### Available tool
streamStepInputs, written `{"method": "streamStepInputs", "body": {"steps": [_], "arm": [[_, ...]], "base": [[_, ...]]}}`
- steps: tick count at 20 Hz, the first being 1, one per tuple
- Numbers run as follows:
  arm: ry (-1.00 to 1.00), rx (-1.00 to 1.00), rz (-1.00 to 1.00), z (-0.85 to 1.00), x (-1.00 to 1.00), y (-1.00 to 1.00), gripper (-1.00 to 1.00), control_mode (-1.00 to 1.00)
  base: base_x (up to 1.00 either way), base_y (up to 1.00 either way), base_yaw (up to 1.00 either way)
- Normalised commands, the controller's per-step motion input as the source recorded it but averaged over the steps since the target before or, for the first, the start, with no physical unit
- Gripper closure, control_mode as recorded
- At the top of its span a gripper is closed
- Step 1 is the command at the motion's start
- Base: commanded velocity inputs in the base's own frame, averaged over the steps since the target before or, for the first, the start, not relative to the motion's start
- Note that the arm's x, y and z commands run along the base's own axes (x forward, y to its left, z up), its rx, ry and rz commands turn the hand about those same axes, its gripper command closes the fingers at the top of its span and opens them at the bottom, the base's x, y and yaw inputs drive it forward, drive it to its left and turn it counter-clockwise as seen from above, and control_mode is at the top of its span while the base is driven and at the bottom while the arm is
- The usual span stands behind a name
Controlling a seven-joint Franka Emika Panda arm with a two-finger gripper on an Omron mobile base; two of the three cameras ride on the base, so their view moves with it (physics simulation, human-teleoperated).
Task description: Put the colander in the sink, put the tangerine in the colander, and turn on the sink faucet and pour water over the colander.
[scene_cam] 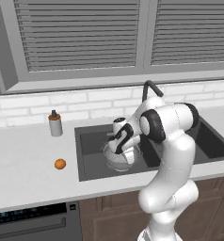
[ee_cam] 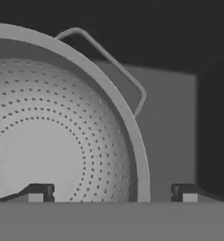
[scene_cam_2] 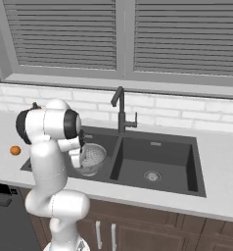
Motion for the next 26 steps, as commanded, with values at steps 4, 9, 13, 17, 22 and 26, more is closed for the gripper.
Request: {"method": "streamStepInputs", "body": {"steps": [4,9,13,17,22,26], "arm": [[-0.12,0.02,0.13,0.69,-0.45,0.00,-1.00,-1.00],[-0.09,0.00,0.09,0.36,-0.38,0.01,-1.00,-1.00],[0.05,0.06,0.36,0.63,-0.45,0.24,-1.00,-1.00],[0.24,0.02,0.63,0.69,-0.38,0.29,-1.00,-1.00],[0.28,0.01,0.70,0.65,-0.32,0.34,-1.00,-1.00],[0.20,0.00,0.65,0.53,-0.24,0.51,-1.00,-1.00]], "base": [[0.00,0.00,0.00],[0.00,0.00,0.00],[0.00,0.00,0.00],[0.00,0.00,0.00],[0.00,0.00,0.00],[0.00,0.00,0.00]]}}
